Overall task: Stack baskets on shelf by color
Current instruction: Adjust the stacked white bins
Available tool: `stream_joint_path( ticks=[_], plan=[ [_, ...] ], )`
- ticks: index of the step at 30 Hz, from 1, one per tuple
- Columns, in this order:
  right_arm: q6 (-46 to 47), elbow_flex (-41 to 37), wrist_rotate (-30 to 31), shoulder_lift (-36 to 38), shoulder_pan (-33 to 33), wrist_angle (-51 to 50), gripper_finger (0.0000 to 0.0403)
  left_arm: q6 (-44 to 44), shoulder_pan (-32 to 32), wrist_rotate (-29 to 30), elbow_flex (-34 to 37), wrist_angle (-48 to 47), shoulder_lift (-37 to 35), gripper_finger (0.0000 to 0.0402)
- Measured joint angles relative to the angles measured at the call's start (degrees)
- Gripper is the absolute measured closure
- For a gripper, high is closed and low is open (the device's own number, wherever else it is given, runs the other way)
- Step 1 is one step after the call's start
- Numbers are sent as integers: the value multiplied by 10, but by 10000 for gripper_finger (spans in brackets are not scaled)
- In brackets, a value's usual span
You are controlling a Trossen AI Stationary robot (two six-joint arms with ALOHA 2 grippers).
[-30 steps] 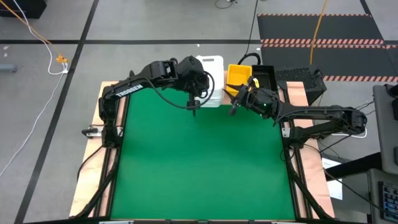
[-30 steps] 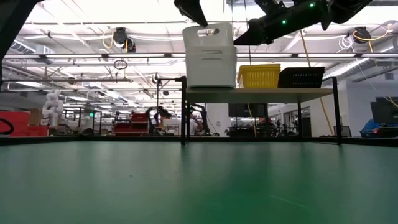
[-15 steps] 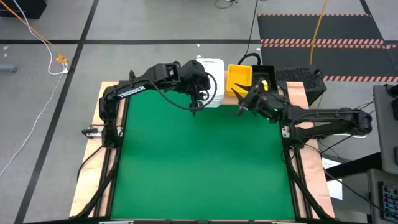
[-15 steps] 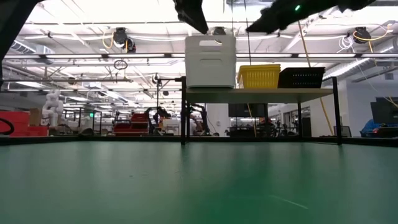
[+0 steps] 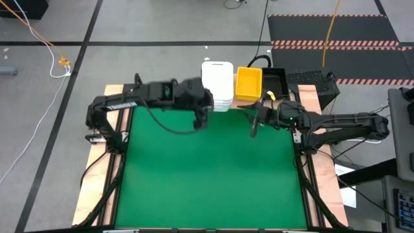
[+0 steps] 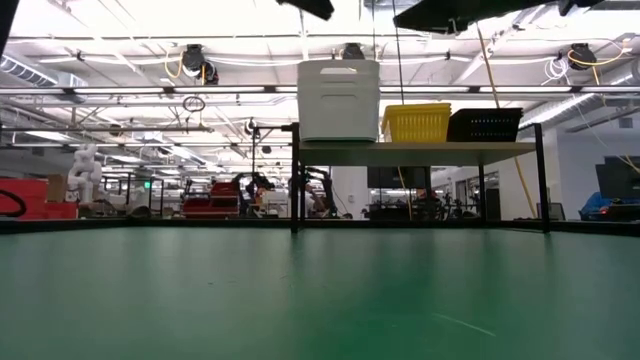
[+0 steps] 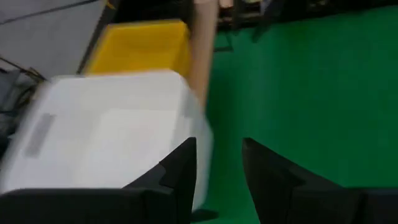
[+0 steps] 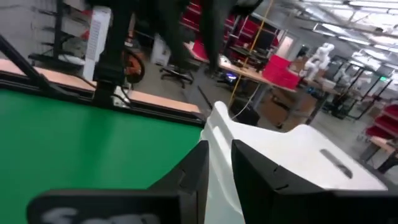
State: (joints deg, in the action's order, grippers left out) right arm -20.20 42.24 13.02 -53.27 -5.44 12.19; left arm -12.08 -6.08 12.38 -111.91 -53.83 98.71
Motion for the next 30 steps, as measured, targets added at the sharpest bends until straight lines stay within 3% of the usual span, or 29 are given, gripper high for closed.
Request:
stream_joint_path(
  ticks=[8, 14, 20, 30],
  plan=[
    [35, 0, 5, 23, 27, -34, 355, 11, 96, -3, 292, 298, -43, 270],
    [48, 0, 6, 29, 42, -34, 356, 18, 88, -10, 426, 479, -32, 270],
    [56, 0, 6, 29, 45, -26, 356, 48, 23, -10, 457, 510, -33, 271],
    [45, 0, 6, 29, 44, -29, 356, 67, -45, -97, 458, 561, -25, 271]
  ],
)
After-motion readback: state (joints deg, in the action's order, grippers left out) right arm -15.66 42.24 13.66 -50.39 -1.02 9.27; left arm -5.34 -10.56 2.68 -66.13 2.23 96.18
